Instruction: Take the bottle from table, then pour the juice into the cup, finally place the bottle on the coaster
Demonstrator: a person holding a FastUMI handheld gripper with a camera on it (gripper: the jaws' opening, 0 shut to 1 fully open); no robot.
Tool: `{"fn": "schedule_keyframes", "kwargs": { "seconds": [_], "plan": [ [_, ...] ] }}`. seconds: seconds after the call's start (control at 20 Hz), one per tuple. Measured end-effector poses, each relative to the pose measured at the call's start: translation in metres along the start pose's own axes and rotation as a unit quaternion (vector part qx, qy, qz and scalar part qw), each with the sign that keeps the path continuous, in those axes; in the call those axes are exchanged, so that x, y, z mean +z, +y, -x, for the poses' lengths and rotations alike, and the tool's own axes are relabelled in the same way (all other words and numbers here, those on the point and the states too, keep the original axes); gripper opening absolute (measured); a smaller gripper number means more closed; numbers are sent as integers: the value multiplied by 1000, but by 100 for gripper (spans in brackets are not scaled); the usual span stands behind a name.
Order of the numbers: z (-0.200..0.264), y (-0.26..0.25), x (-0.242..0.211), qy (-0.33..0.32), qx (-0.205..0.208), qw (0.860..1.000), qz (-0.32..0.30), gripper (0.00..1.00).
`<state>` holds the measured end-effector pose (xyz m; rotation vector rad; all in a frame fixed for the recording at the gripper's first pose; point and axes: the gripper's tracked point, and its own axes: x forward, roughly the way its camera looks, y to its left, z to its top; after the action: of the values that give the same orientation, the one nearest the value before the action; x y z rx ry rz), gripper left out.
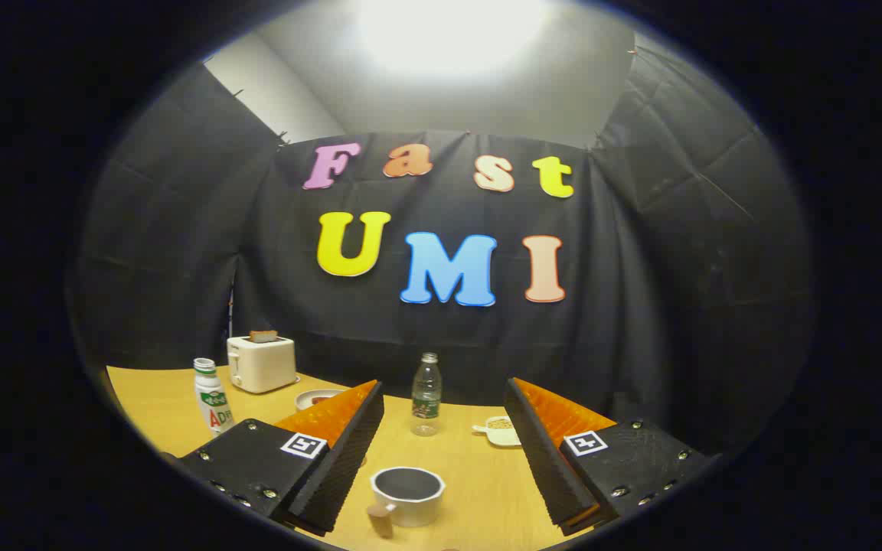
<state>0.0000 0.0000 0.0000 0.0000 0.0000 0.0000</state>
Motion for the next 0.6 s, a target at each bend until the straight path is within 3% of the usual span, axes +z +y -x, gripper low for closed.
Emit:
{"fn": "schedule_keyframes", "kwargs": {
  "seconds": [0.3,0.6],
  "plan": [
    [15,145,13,-8,112,993,-36,97],
    [19,227,8,-10,139,989,-43,97]
  ]
}}
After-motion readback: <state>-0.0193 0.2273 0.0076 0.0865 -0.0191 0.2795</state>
